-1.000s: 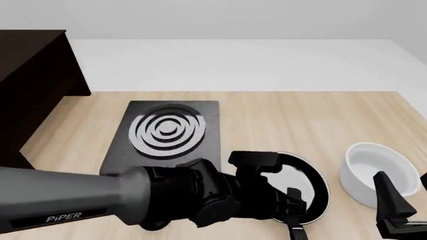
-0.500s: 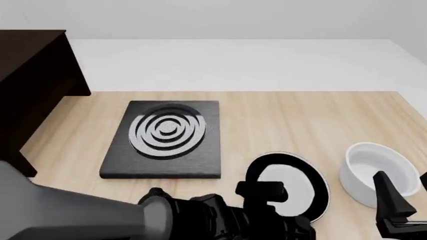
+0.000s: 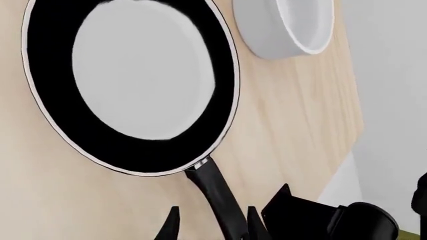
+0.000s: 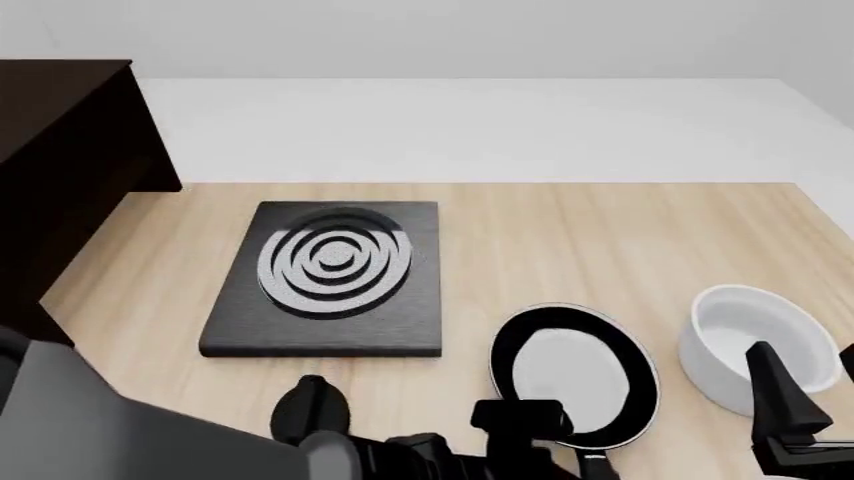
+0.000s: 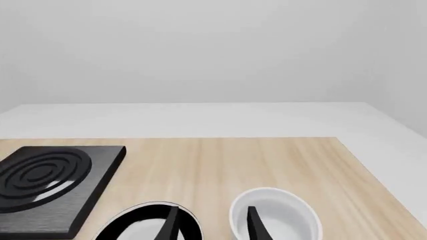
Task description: Put the frying pan under the cabinet shelf.
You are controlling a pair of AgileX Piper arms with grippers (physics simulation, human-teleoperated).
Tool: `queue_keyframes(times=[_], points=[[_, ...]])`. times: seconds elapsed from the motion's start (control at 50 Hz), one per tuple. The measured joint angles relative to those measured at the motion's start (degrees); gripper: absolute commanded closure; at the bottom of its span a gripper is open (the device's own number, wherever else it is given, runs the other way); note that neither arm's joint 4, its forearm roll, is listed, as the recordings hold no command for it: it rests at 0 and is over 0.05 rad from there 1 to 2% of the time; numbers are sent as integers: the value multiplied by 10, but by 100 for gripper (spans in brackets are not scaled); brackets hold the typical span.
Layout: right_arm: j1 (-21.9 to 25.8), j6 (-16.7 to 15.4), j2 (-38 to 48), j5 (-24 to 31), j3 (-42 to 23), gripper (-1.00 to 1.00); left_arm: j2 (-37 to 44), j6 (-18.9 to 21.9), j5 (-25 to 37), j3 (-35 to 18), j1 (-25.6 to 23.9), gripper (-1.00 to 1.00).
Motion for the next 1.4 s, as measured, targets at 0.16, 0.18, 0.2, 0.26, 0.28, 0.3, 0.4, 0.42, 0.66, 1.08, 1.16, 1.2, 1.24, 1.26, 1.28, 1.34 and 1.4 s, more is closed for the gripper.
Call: queue_keyframes(times=[0.16,0.18,0.2,0.26,0.28,0.3,0.4,0.42,0.66,1.08,1.16,1.2,1.24,1.26,1.28,1.34,1.4], points=[[0,0,0,0,0,-100,14,-12,-24,5,-8,-100],[0,0,0,0,0,-100,16,-13,-26,6,-9,-100],[0,0,0,0,0,-100,17,-13,-28,6,-11,-100],[0,0,0,0,0,-100,21,-16,-34,5,-14,-100],[0,0,0,0,0,-100,22,-17,-36,5,-15,-100],[0,0,0,0,0,-100,24,-17,-38,4,-16,-100],[0,0,0,0,0,-100,31,-20,-44,1,-19,-100],[0,0,0,0,0,-100,32,-21,-46,1,-20,-100],[0,0,1,0,0,-100,49,-24,-57,-12,-26,-100],[0,0,0,0,0,-100,76,-60,-85,-30,-23,-100],[0,0,1,-1,0,-100,80,-74,-102,-26,-21,100],[0,0,1,-1,0,-100,86,-77,-112,-25,-22,100],[0,0,1,0,0,-100,93,-81,-121,-22,-21,100],[0,0,1,0,0,-100,94,-85,-125,-20,-20,100],[0,0,1,-1,0,-100,95,-87,-128,-18,-19,100],[0,0,1,-1,0,-100,98,-95,-140,-15,-18,100],[0,0,1,0,0,-100,100,-108,-152,-9,-16,100]])
